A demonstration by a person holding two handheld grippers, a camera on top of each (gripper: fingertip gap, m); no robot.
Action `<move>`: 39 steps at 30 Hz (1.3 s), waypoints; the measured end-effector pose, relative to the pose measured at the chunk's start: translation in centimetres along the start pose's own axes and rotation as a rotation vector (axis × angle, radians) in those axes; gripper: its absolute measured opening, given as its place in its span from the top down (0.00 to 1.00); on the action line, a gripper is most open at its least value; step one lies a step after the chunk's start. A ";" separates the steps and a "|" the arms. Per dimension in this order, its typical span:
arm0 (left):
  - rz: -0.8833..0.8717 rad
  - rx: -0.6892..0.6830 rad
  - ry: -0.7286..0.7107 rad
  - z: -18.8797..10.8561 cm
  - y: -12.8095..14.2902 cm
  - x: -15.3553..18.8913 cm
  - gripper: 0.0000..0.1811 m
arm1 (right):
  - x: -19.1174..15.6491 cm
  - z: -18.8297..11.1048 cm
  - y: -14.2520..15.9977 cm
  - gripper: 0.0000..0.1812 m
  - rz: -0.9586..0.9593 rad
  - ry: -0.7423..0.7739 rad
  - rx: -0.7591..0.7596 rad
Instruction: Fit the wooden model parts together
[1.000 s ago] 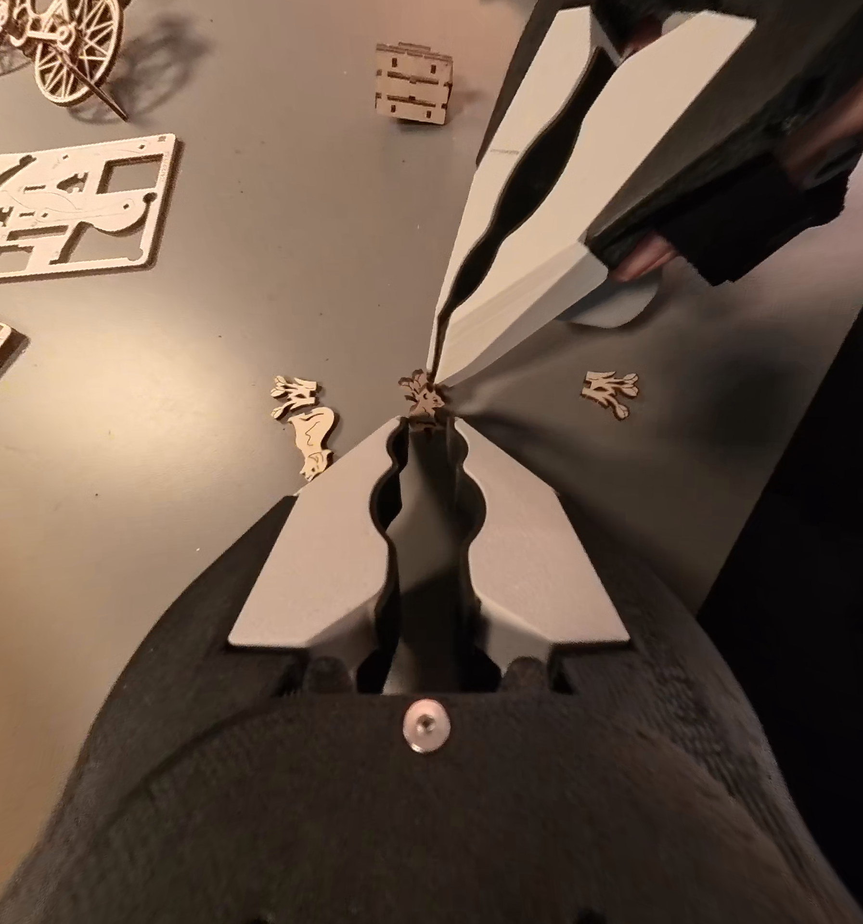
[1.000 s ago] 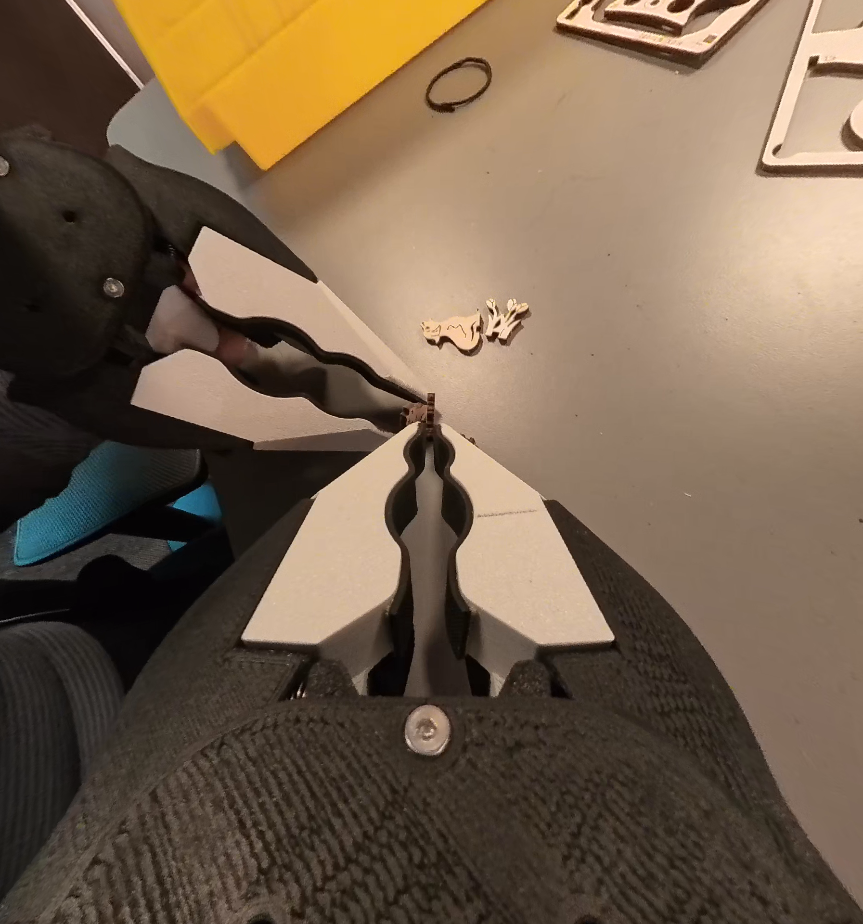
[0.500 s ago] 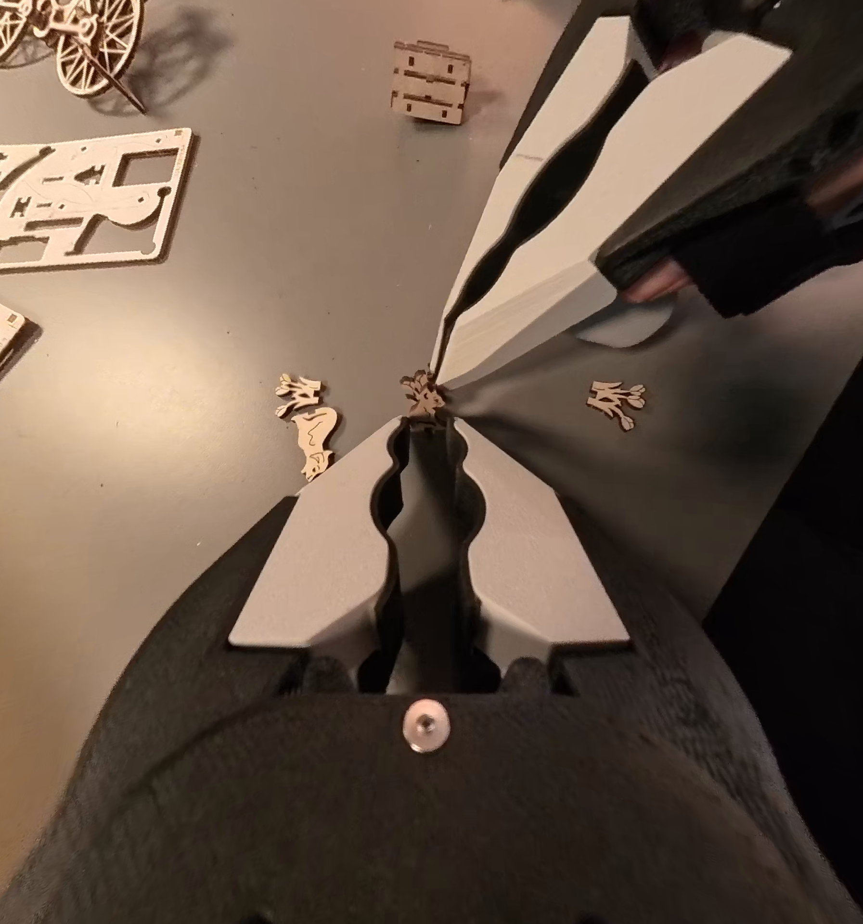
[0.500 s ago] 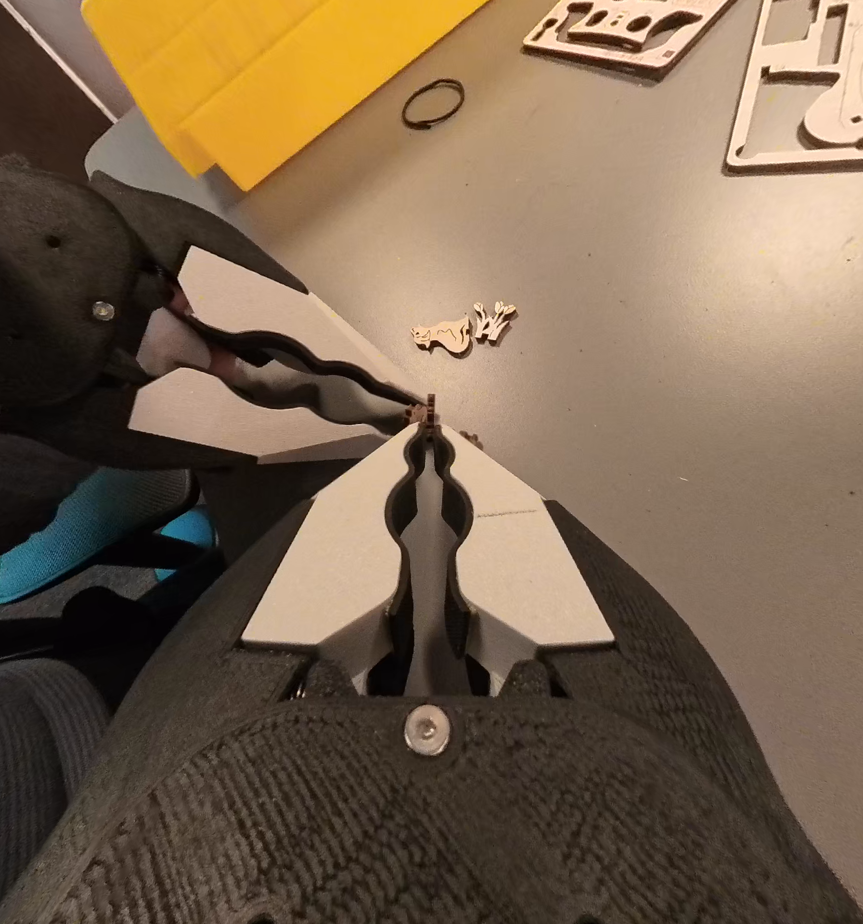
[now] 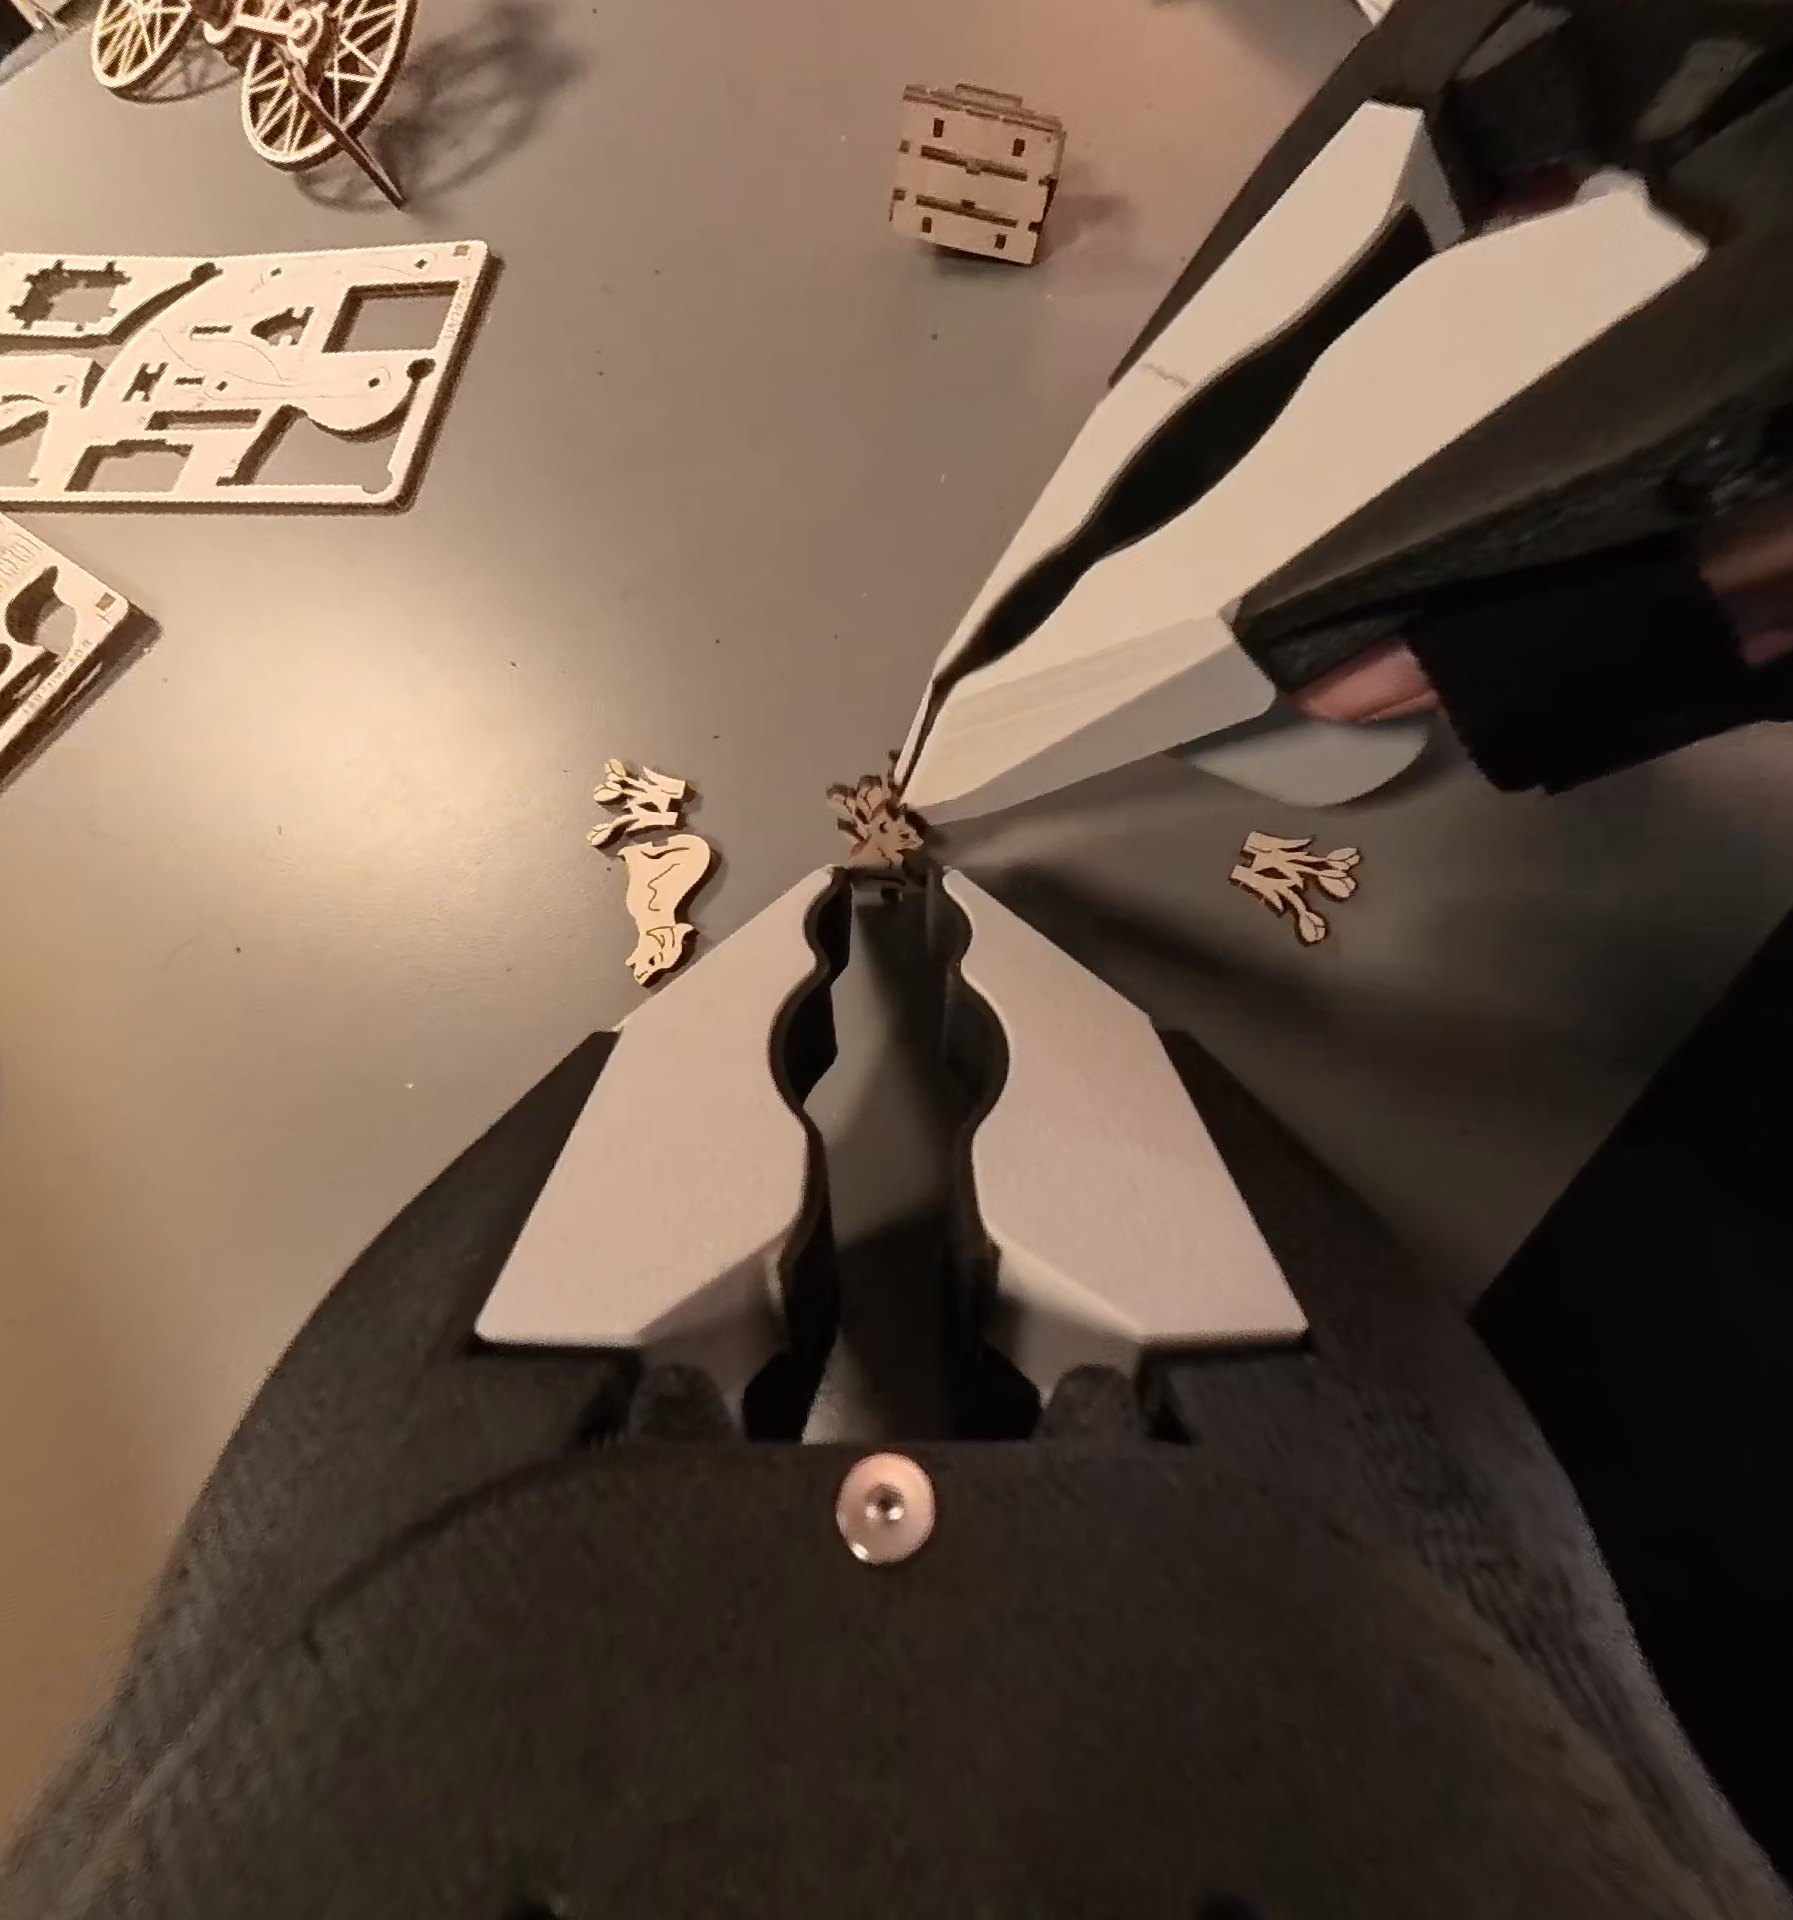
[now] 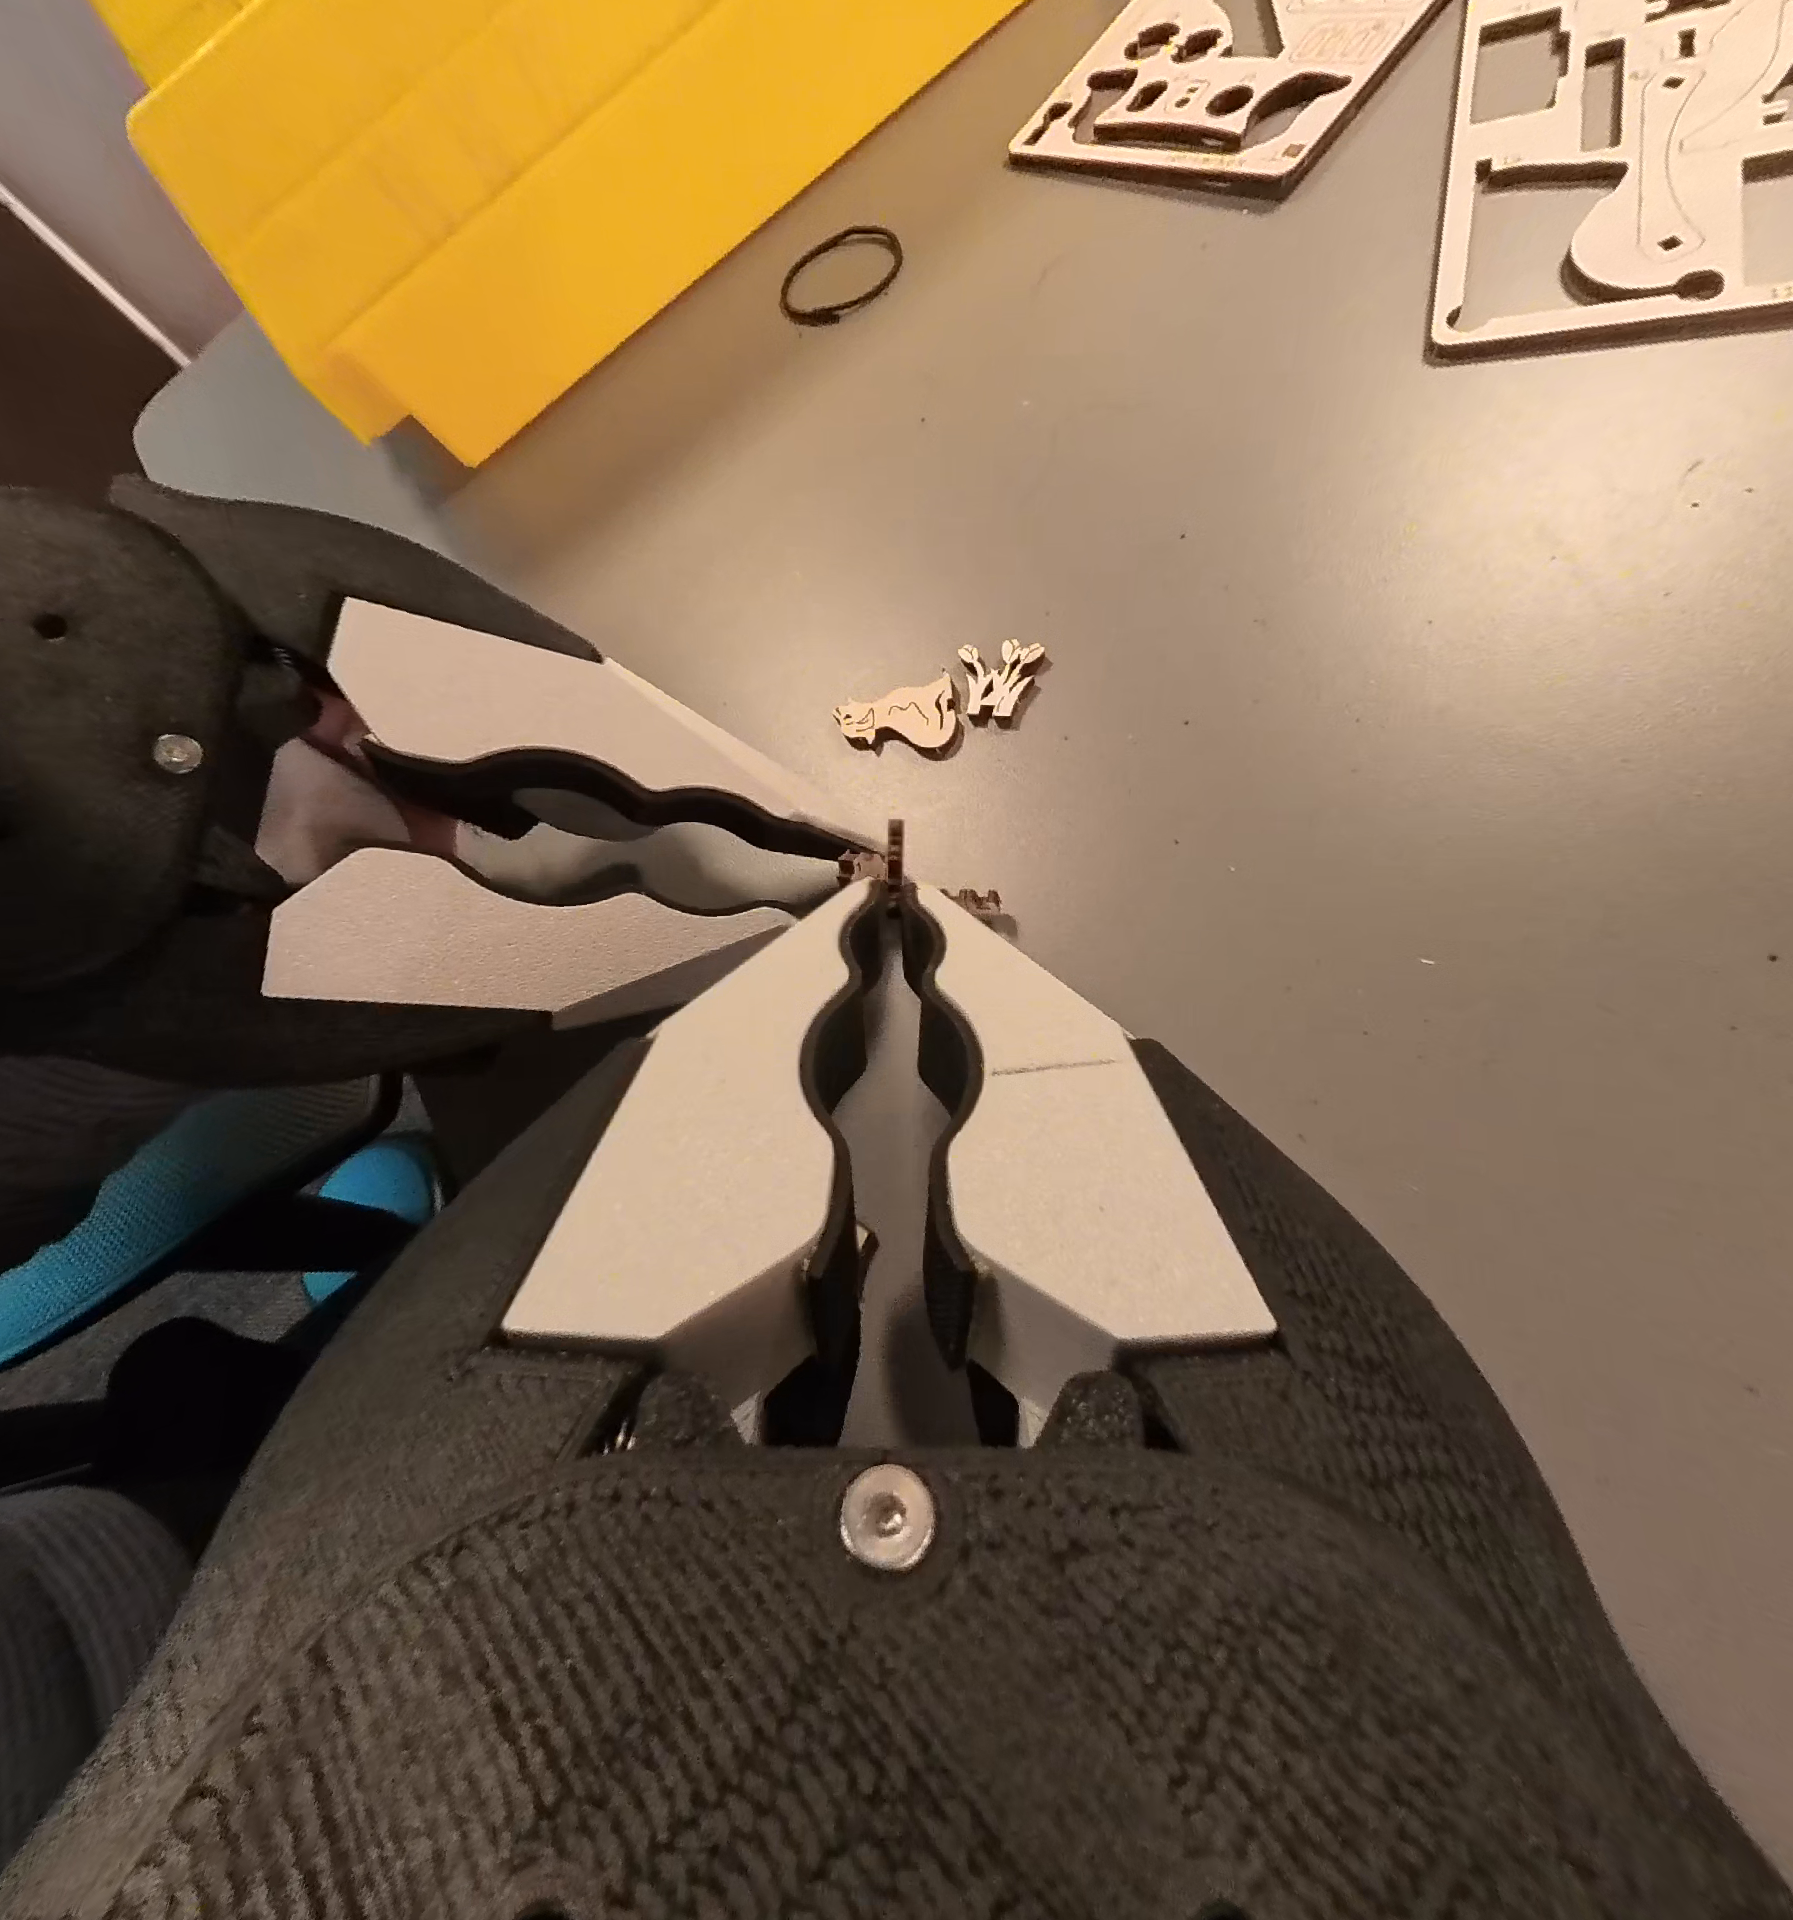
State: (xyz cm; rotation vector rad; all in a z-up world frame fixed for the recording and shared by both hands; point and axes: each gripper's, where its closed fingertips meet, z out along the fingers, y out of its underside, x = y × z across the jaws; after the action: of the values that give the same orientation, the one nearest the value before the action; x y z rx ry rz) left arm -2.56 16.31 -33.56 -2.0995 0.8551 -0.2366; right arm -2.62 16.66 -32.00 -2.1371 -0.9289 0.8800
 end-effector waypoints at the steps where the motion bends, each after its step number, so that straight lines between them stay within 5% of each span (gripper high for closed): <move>1: -0.002 -0.001 0.000 0.0 0.0 0.0 0.93 | 0.0 0.1 0.0 1.00 -0.001 0.005 0.003; 39: -0.038 -0.007 -0.003 0.1 0.1 -0.3 0.93 | 0.0 0.5 -0.1 1.00 0.020 -0.058 -0.077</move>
State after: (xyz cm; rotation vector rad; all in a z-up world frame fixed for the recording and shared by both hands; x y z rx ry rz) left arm -2.78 16.53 -33.62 -2.1241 0.8158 -0.2512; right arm -3.04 16.86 -32.26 -2.1998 -0.9863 0.9352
